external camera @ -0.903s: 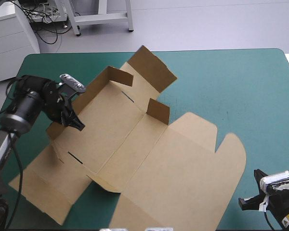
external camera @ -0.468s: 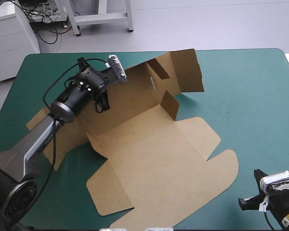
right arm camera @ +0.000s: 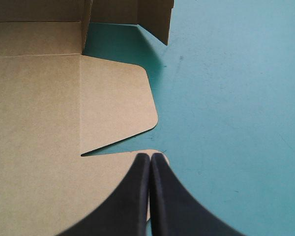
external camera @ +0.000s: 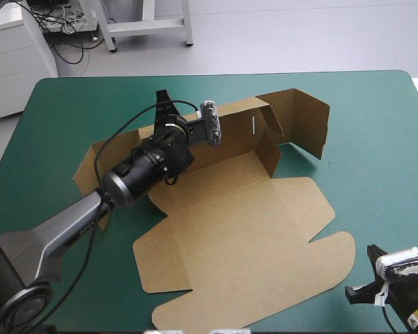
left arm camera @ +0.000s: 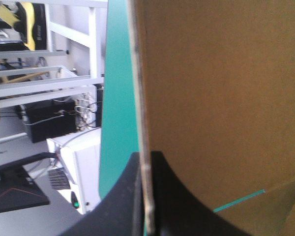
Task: Fold the box
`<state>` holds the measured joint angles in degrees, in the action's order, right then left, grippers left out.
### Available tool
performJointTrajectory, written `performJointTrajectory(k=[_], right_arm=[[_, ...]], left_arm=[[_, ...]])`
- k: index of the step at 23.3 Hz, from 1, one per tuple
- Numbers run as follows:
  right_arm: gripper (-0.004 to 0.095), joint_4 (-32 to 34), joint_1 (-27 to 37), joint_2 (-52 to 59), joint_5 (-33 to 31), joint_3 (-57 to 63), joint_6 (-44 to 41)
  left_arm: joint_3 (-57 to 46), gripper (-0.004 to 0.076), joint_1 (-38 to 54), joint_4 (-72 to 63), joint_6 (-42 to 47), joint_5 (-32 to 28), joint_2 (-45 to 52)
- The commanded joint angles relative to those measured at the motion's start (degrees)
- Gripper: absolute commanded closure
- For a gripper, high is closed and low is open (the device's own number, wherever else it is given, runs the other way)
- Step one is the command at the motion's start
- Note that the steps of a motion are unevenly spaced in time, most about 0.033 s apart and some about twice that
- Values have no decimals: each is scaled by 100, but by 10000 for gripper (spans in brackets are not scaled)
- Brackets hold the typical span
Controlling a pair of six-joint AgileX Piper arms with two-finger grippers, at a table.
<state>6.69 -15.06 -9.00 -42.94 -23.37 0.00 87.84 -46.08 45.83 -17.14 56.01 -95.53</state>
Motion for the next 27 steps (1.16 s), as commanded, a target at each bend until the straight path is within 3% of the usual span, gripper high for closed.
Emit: performJointTrajectory(k=[1,5,11,16,18,21,27], right_arm=[[930,67,42,-71,379,-154,34],[930,67,42,-71,379,-154,34],[929,67,42,-71,379,-154,34],[915,107,42,-97,360,-246,-151],[907,265,42,-289,192,-495,-662],[908,618,42,-1024,-385,-1014,-1107],[908,520,42,-2239,-645,-1886,-1123]], left_arm=[[-408,756,-377,1147,686,-772,469],[-1223,756,-780,2877,1834,-1362,749],[-2156,756,-804,4762,3053,-1577,931],[-2222,756,-735,5255,3473,-1569,650],[-2222,756,-726,5550,3869,-1544,514],[-2209,756,-726,5681,4586,-1541,473],[-2209,756,-726,5681,4586,-1472,473]])
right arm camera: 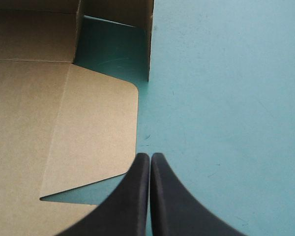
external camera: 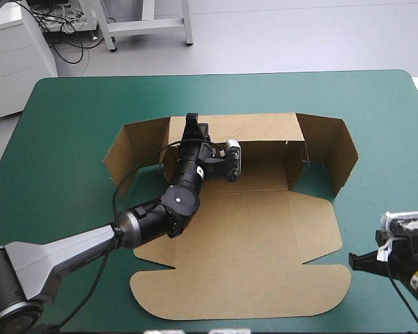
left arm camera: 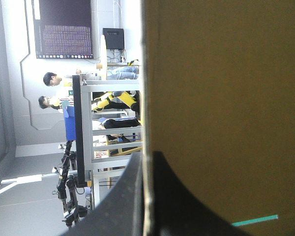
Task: Fold the box
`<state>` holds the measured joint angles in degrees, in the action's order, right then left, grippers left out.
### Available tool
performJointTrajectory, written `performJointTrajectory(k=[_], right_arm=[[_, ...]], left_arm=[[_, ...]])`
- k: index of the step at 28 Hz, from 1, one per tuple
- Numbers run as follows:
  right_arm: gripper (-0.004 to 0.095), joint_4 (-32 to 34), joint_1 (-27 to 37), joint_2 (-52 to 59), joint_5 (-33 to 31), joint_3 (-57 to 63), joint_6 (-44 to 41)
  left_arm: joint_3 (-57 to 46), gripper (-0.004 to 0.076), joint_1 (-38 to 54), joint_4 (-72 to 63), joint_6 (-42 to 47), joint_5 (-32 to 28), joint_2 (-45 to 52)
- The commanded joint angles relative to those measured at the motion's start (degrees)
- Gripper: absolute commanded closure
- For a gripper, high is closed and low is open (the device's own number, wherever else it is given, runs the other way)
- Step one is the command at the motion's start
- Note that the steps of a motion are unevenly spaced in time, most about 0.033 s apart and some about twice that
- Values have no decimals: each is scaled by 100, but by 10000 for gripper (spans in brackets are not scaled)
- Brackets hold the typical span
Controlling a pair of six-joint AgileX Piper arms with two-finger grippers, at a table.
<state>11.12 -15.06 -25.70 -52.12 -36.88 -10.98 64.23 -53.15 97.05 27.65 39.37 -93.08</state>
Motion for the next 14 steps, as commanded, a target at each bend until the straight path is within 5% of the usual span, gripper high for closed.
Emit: performJointTrajectory(k=[1,4,6,11,14], right_arm=[[908,76,42,-781,272,-709,-49],[878,76,42,-1363,197,-1121,-5],[769,76,42,-1709,95,-1357,-5],[215,38,42,-2229,-143,-1567,-16],[-28,-86,42,-2399,-318,-1567,17]], left_arm=[[153,756,-20,559,107,191,228],[153,756,-20,559,107,191,228],[153,756,-20,559,107,191,228],[153,756,-20,559,107,191,228],[153,756,-20,559,107,191,228]])
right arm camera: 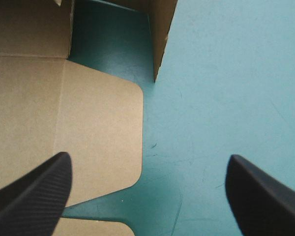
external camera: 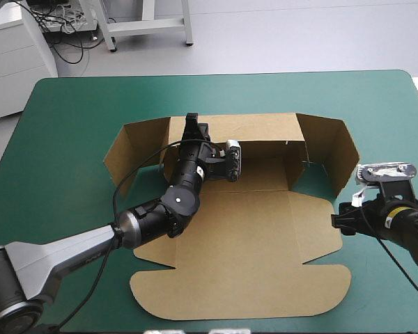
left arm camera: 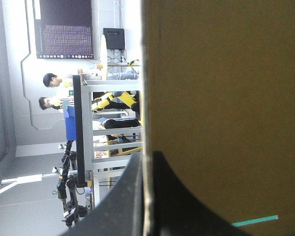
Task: Fold the box
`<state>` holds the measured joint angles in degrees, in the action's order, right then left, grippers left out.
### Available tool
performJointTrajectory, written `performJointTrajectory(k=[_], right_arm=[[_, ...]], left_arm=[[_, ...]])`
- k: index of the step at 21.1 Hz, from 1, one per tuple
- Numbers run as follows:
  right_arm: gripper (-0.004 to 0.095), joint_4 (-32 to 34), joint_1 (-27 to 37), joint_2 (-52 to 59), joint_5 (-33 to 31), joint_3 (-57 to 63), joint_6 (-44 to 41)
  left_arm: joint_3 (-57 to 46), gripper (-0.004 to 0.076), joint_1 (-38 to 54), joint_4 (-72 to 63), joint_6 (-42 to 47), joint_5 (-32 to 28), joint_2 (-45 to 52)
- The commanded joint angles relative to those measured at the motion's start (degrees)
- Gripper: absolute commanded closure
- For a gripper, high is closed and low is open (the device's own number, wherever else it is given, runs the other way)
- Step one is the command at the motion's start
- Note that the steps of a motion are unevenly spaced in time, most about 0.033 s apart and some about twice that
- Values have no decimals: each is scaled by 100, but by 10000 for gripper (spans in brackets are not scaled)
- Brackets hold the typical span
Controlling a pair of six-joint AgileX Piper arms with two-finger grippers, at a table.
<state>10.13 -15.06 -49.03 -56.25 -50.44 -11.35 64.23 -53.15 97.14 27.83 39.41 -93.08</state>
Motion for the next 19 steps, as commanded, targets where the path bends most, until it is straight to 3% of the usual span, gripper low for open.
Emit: performJointTrajectory(k=[1,7,15,19], right_arm=[[-19,14,42,-66,110,-211,54],[-14,14,42,-372,43,-1335,80],[5,-45,228,-2838,-773,-4677,637],[7,-309,550,-3622,-1130,-5577,972]], left_arm=[[153,756,-20,550,89,188,228],[153,756,-20,550,89,177,228],[153,756,-20,550,89,151,228],[153,756,-20,550,89,139,228]])
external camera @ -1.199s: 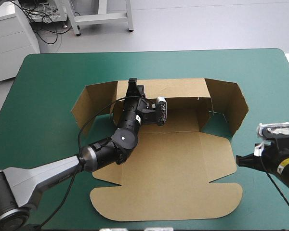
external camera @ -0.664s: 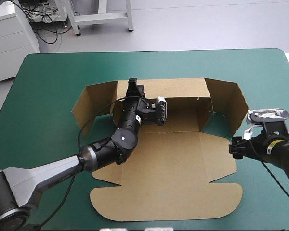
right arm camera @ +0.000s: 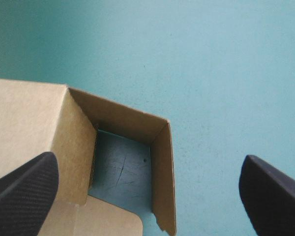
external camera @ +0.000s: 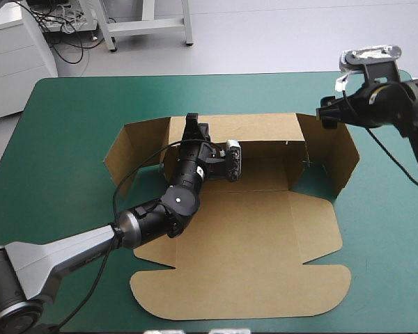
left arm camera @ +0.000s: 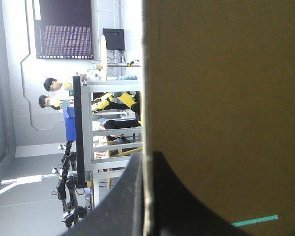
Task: Fold the box
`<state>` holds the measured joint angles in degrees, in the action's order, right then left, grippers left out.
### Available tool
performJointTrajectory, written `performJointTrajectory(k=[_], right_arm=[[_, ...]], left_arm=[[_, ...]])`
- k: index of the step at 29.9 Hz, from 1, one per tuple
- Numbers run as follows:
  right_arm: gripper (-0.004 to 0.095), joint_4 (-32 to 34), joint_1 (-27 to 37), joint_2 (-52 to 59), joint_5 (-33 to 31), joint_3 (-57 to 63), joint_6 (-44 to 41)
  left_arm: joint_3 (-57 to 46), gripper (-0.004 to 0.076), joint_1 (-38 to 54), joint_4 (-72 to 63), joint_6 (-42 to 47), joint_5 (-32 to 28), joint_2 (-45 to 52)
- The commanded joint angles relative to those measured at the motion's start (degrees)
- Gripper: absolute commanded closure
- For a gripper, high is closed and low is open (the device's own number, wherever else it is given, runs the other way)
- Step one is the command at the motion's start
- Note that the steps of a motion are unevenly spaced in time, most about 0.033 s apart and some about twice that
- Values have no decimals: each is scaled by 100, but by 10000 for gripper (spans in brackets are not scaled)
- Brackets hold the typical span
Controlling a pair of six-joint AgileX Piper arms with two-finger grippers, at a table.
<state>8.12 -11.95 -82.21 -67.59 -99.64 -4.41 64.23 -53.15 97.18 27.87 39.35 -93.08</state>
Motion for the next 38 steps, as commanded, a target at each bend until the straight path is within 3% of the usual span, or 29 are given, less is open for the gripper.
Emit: performJointTrajectory(k=[1,6,10,17,38], right_arm=[[7,-211,363,-456,-36,-810,358],[12,-1382,1064,-1327,-179,-1572,691],[11,-1939,1429,-1955,-335,-1900,887],[12,-2056,1548,-2575,-381,-1953,940],[12,-2085,1548,-2344,-391,-778,1270]], left_arm=[[153,756,-20,546,85,145,228],[153,756,-20,546,85,145,228],[153,756,-20,546,85,133,228],[153,756,-20,546,165,156,228],[153,756,-20,546,165,489,228]])
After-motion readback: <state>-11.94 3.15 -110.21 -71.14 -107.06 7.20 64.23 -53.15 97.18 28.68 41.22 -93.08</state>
